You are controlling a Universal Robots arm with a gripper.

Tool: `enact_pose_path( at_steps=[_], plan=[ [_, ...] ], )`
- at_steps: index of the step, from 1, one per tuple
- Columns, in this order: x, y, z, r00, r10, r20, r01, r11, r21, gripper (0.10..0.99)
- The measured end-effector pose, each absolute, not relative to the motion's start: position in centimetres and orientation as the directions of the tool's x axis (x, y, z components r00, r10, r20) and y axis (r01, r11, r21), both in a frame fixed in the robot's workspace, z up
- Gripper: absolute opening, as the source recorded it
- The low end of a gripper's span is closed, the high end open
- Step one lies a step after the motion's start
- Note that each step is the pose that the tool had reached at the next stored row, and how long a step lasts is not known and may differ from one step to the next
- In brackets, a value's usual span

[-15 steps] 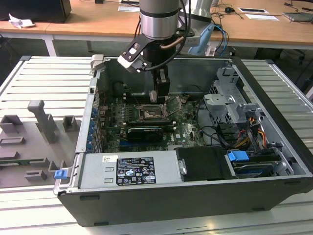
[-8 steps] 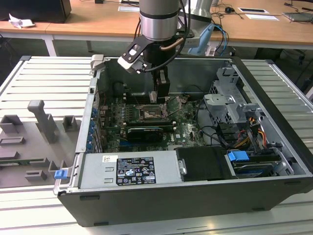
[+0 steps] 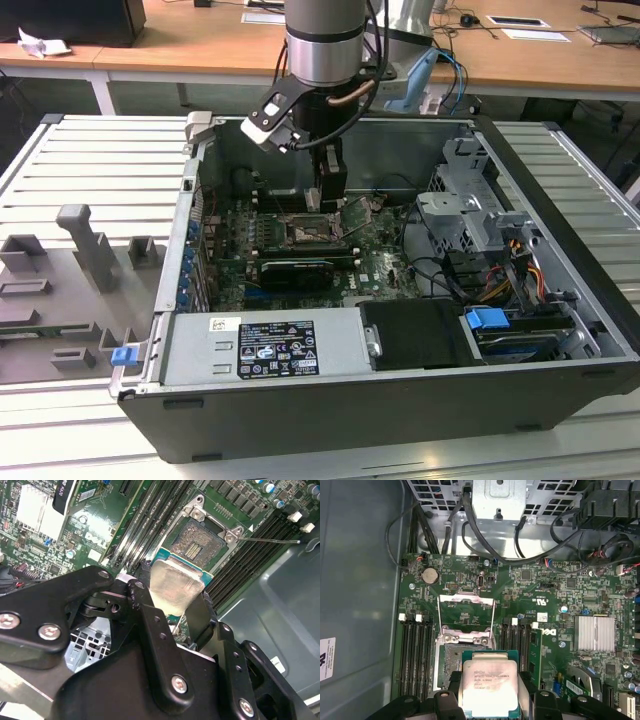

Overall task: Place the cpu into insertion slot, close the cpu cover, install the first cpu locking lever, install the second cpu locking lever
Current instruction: 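Place the cpu into insertion slot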

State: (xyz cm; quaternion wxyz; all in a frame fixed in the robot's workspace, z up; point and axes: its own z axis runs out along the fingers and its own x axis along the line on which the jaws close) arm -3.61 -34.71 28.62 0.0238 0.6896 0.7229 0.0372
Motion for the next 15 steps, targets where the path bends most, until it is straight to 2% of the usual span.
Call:
enact_pose_path(
  at_steps=[15],
  plan=[
    [-3.61,-34.69,27.95,-0.048,0.999,0.017,0.995,0.046,0.086,0.525]
  ],
)
